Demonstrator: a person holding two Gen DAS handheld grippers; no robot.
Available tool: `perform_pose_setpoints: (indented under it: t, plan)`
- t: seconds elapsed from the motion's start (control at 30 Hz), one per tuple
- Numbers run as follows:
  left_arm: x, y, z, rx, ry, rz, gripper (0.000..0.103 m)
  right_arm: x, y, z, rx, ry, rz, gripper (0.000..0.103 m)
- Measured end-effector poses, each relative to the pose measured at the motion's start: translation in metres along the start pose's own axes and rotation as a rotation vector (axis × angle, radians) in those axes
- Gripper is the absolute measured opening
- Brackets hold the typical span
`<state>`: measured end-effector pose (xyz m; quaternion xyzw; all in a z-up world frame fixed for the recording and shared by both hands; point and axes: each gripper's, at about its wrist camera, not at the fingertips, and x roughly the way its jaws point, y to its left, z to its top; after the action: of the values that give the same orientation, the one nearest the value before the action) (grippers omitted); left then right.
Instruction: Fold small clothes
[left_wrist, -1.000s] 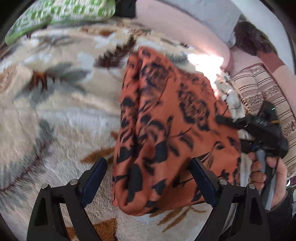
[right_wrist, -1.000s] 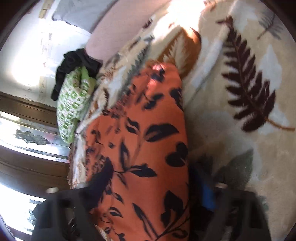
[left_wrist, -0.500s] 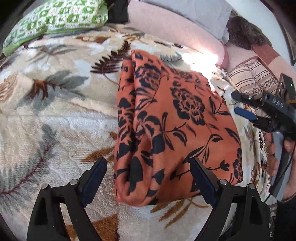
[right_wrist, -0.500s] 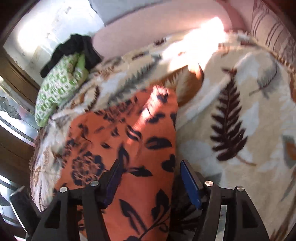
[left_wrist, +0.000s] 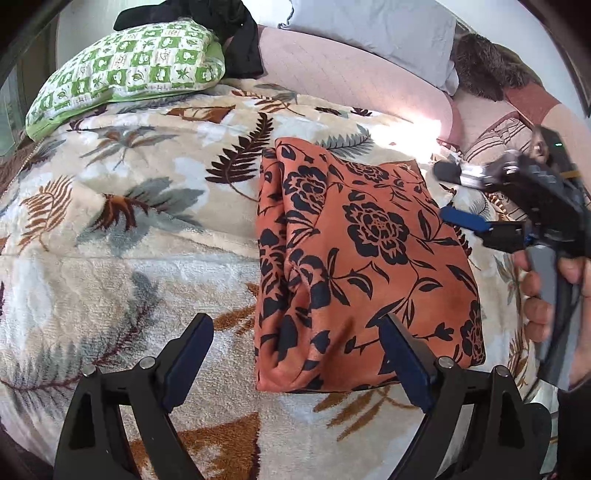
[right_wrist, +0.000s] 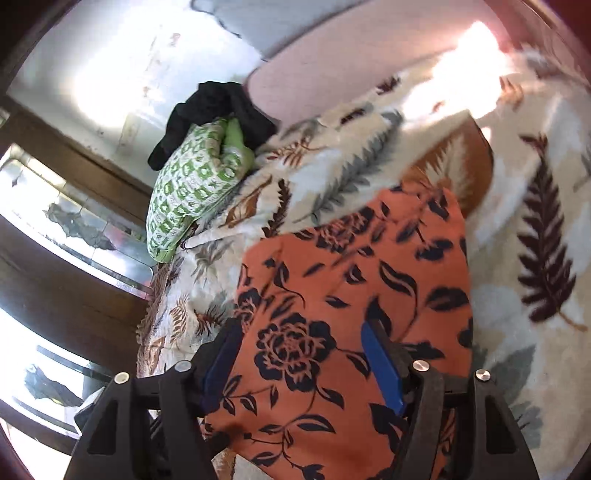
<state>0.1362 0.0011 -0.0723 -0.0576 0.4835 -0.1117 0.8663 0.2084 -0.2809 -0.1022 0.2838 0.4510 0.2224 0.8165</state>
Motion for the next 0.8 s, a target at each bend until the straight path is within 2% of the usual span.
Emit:
perform_pose_setpoints:
  t: [0.1, 0.17, 0.3, 0.37, 0.43, 0.57, 0.67, 0.73, 0.8]
  plan:
    - [-0.009, 0.000, 0.000, 0.002, -0.015, 0.007, 0.091, 0.032, -0.028, -0.001, 0.083, 0.083, -0.085, 0.077]
    - [-0.014, 0.001, 0.000, 0.005, -0.027, 0.012, 0.091, 0.024, -0.022, -0.001, 0.087, 0.033, -0.073, 0.077]
    - [-0.017, 0.004, 0.000, -0.012, -0.028, 0.017, 0.091, 0.004, 0.012, -0.011, -0.002, -0.026, -0.034, 0.077]
    - [-0.018, 0.003, -0.001, -0.020, -0.024, 0.026, 0.091, 0.013, 0.007, -0.019, 0.009, 0.011, -0.032, 0.078]
    - [-0.022, 0.002, -0.001, -0.016, -0.023, 0.027, 0.091, 0.033, -0.010, -0.028, 0.052, 0.087, -0.099, 0.079]
    - [-0.034, 0.001, -0.003, -0.018, -0.051, 0.037, 0.091, 0.001, 0.016, -0.032, 0.002, 0.002, -0.083, 0.078]
    - [-0.042, -0.003, -0.007, -0.020, -0.066, 0.046, 0.091, -0.037, 0.040, -0.049, -0.093, -0.084, -0.185, 0.079]
    - [-0.048, -0.009, -0.011, -0.009, -0.069, 0.067, 0.091, -0.055, 0.051, -0.069, -0.149, -0.091, -0.281, 0.081]
    - [-0.053, -0.013, -0.015, -0.005, -0.074, 0.093, 0.091, -0.066, 0.054, -0.091, -0.177, -0.062, -0.381, 0.084]
